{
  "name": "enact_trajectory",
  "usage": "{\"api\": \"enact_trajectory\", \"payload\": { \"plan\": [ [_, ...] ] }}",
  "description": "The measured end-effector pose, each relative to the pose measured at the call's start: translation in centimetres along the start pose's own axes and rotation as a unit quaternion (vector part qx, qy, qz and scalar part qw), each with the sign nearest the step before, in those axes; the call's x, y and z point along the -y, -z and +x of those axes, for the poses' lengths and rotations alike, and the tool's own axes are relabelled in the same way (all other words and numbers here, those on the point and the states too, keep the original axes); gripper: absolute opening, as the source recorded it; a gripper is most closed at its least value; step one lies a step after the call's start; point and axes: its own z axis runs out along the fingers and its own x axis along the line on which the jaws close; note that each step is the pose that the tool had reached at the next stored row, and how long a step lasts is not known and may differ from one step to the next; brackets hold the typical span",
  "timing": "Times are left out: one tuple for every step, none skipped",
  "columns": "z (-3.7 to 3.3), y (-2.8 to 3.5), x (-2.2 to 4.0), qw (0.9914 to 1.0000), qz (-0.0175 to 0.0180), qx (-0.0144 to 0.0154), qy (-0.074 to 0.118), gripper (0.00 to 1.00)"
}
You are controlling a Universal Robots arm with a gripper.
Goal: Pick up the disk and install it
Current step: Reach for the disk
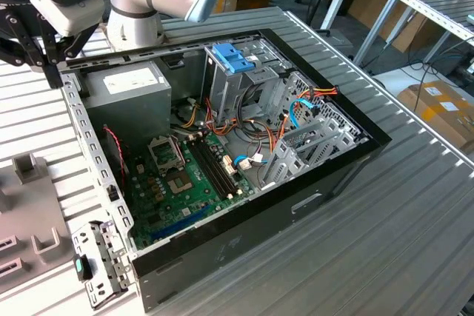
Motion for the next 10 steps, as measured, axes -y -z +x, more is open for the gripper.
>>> {"api": "enact_trajectory", "payload": {
  "plan": [
    [0.06,0.0,0.01,1.0,0.0,0.0,0.0,0.11],
    [0.09,0.0,0.01,1.0,0.0,0.0,0.0,0.11],
    [0.13,0.01,0.01,1.0,0.0,0.0,0.0,0.11],
    [0.17,0.01,0.01,1.0,0.0,0.0,0.0,0.11],
    [0.22,0.01,0.02,1.0,0.0,0.0,0.0,0.11],
    [0.3,0.01,0.02,1.0,0.0,0.0,0.0,0.11],
    [0.46,0.02,0.04,1.0,0.0001,0.0,0.0,0.11],
    [0.59,0.01,0.05,1.0,0.0,0.0,0.0,0.11],
    [0.68,0.01,0.05,1.0,0.0,0.0,0.0,0.11],
    [0.78,0.02,0.06,1.0,0.0001,0.0,0.0,0.11]
  ]
}}
